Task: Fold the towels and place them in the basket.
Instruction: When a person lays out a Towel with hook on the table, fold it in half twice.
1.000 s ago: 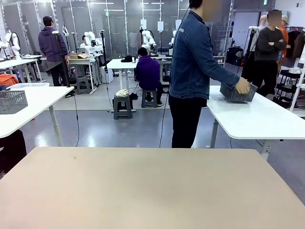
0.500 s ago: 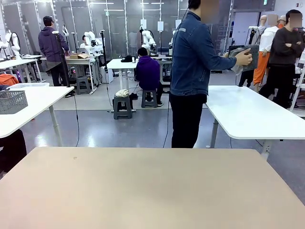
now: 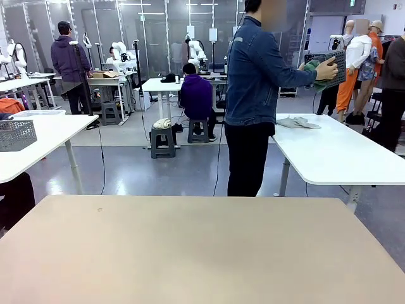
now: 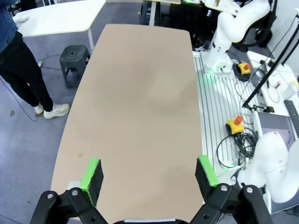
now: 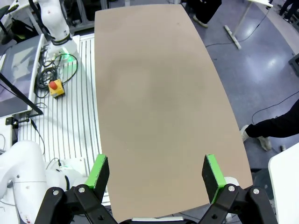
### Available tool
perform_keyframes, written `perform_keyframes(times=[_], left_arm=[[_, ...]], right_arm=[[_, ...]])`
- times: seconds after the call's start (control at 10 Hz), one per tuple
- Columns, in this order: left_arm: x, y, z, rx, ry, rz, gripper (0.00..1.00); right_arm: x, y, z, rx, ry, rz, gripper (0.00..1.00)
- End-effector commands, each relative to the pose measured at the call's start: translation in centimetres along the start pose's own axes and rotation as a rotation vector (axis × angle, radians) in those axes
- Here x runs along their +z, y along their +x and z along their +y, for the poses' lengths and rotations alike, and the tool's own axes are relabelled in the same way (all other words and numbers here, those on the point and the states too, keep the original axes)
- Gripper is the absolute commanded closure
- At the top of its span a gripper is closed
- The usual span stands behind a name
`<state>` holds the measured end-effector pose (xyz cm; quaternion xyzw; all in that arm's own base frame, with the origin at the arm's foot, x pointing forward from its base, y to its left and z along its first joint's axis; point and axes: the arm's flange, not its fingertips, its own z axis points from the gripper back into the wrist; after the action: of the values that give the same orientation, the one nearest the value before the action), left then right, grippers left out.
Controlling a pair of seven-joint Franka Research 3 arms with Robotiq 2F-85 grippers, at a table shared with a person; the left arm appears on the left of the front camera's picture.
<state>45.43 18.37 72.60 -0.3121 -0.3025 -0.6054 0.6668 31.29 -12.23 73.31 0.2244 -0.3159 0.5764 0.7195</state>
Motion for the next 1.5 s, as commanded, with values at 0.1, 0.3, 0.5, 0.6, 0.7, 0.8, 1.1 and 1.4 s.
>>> perform_keyframes(times=[0.1, 0.3, 0.5, 0.6, 0.7, 0.8, 1.1, 1.4], left_arm=[[0.0, 0.2, 0.1, 0.01, 0.029, -0.026, 0.0], [0.0, 0.3, 0.1, 0.011, 0.031, -0.029, 0.0], [-0.1, 0.2, 0.2, 0.016, 0.03, -0.032, 0.0], [0.0, 0.0, 0.2, 0.015, 0.03, -0.03, 0.0], [0.2, -0.3, 0.2, 0.014, 0.033, -0.027, 0.0], [0.5, -0.7, 0.1, 0.011, 0.035, -0.025, 0.0], [0.5, -0.8, 0.0, 0.002, 0.045, 0.041, 0.0], [0.4, -0.9, -0.2, -0.001, 0.052, 0.081, 0.0]], right_arm=[[-0.1, 0.1, 0.1, 0.006, 0.006, -0.019, 0.0], [-0.1, 0.1, 0.0, 0.009, 0.009, -0.02, 0.0], [-0.2, 0.1, 0.0, 0.012, 0.013, -0.012, 0.0], [-0.3, 0.1, 0.0, 0.011, 0.011, 0.005, 0.0], [-0.4, 0.1, 0.0, 0.013, 0.011, 0.011, 0.0], [-0.4, 0.2, -0.1, 0.014, 0.011, 0.02, 0.0], [-0.4, 0.2, -0.1, 0.018, 0.015, 0.033, 0.0], [-0.4, 0.0, -0.1, 0.017, 0.017, 0.035, 0.0]])
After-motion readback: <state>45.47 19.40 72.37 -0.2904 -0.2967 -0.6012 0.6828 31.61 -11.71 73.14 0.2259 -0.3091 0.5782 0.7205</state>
